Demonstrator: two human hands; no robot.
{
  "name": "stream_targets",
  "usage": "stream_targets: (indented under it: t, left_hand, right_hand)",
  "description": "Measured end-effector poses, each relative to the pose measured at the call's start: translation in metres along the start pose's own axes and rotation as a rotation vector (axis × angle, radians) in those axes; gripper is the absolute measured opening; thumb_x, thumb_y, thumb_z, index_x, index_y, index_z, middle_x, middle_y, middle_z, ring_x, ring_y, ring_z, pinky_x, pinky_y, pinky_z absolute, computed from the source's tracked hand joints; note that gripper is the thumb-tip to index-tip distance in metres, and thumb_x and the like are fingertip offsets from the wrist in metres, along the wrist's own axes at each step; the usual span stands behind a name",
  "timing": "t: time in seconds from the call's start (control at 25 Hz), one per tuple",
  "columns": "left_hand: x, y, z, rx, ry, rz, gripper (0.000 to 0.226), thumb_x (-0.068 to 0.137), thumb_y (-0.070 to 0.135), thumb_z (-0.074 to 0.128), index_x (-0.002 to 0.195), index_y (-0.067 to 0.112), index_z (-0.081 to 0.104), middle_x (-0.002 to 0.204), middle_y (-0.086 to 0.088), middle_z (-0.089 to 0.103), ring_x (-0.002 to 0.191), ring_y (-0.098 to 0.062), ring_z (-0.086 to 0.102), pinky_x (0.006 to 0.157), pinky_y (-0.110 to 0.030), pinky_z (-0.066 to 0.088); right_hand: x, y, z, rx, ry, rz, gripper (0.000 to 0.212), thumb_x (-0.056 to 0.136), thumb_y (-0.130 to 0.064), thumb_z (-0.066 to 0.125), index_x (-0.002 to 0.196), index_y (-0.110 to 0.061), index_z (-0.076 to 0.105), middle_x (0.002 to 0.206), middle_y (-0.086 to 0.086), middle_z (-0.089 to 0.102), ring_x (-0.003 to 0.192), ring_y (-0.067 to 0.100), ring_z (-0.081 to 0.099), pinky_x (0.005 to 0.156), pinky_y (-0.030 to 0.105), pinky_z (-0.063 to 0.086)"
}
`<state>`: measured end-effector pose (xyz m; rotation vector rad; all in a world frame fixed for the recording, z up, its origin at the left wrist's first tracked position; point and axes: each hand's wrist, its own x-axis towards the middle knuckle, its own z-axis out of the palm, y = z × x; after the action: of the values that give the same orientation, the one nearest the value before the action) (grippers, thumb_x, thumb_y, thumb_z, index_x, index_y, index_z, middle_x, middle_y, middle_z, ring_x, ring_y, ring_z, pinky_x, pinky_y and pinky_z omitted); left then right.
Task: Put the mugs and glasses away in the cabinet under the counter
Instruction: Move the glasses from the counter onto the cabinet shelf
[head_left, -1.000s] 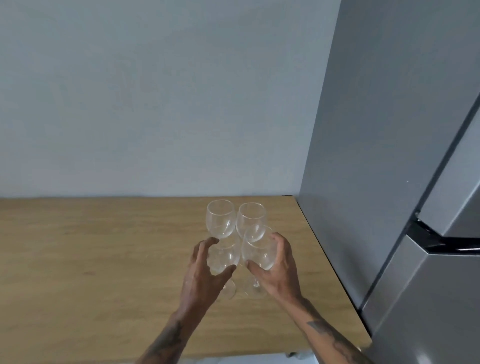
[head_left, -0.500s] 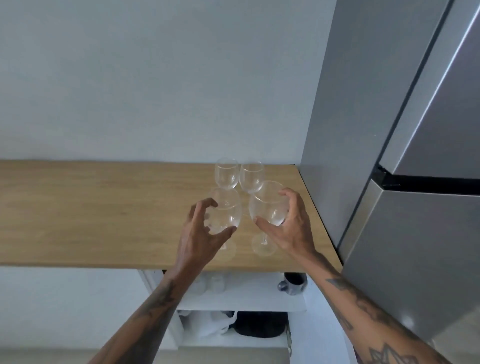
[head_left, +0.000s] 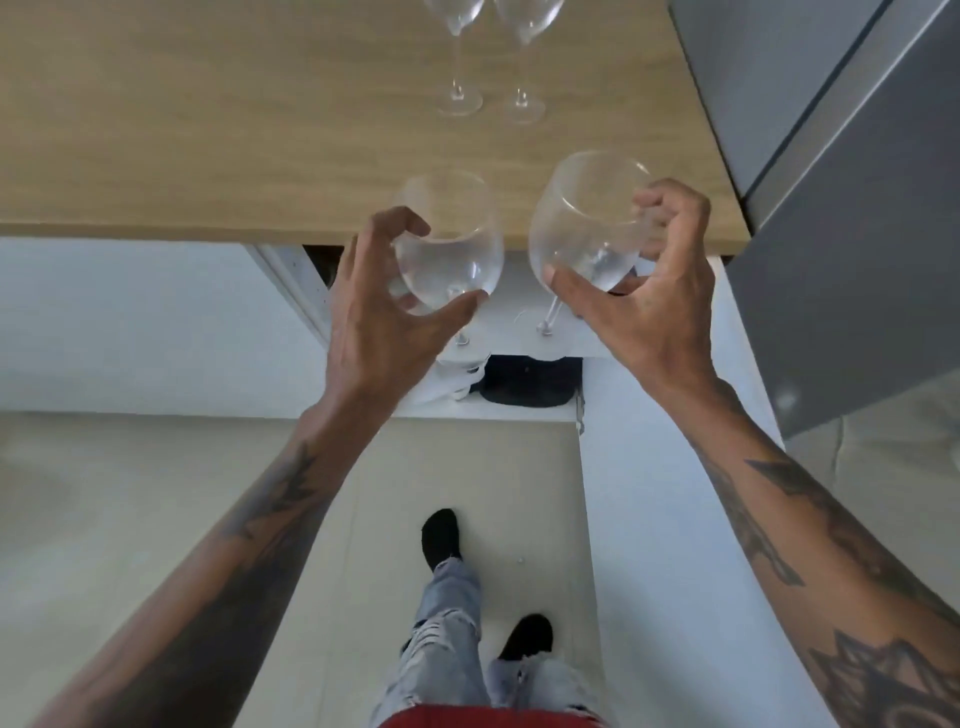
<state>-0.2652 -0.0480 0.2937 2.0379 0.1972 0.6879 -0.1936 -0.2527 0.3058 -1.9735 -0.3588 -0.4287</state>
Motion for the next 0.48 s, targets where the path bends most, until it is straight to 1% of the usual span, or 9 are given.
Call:
stream_targets:
  t: [0.08, 0.16, 0.24, 0.36, 0.48]
  left_hand:
    - [-0.01, -0.023, 0.015, -0.031, 0.0, -0.034, 0.063, 0.064, 0.035, 0.091, 0.106, 0.048, 0.046, 0.121, 0.006, 0.055, 0.109, -0.021, 0.064, 0.076, -0.036, 0.064]
    - [-0.017, -0.058, 0.038, -0.047, -0.025, -0.073, 0.062, 0.064, 0.035, 0.091, 0.108, 0.041, 0.048, 0.123, 0.004, 0.054, 0.109, -0.021, 0.064, 0.077, -0.038, 0.063]
    - [-0.017, -0.099, 0.067, -0.046, -0.049, -0.073, 0.065, 0.064, 0.035, 0.092, 0.111, 0.037, 0.047, 0.126, 0.007, 0.052, 0.108, -0.021, 0.063, 0.076, -0.039, 0.063]
    - [-0.01, -0.162, 0.112, -0.01, -0.105, -0.038, 0.068, 0.064, 0.033, 0.093, 0.114, 0.03, 0.047, 0.122, 0.013, 0.05, 0.106, -0.02, 0.063, 0.071, -0.04, 0.063]
    - [0.013, -0.211, 0.149, 0.006, -0.13, -0.019, 0.068, 0.063, 0.03, 0.093, 0.113, 0.027, 0.047, 0.118, 0.013, 0.05, 0.104, -0.022, 0.062, 0.072, -0.041, 0.062]
  right_hand:
    - [-0.015, 0.024, 0.011, 0.015, -0.007, 0.057, 0.077, 0.064, -0.03, 0.089, 0.123, -0.015, 0.043, 0.119, -0.018, 0.047, 0.104, 0.017, 0.058, 0.074, 0.043, 0.056]
    - [-0.028, 0.059, 0.027, -0.01, -0.04, 0.097, 0.077, 0.064, -0.029, 0.089, 0.123, -0.013, 0.043, 0.126, -0.011, 0.051, 0.106, 0.019, 0.06, 0.075, 0.042, 0.057]
    - [-0.037, 0.1, 0.048, -0.048, -0.07, 0.089, 0.077, 0.065, -0.031, 0.09, 0.123, -0.013, 0.042, 0.13, -0.003, 0.051, 0.108, 0.022, 0.06, 0.078, 0.042, 0.057]
    - [-0.037, 0.165, 0.085, -0.098, -0.092, 0.08, 0.079, 0.065, -0.034, 0.09, 0.123, -0.013, 0.041, 0.129, -0.001, 0.053, 0.11, 0.024, 0.059, 0.082, 0.046, 0.056]
    - [-0.018, 0.219, 0.119, -0.136, -0.075, 0.057, 0.077, 0.065, -0.032, 0.089, 0.12, -0.006, 0.042, 0.125, 0.003, 0.053, 0.109, 0.025, 0.059, 0.084, 0.045, 0.055]
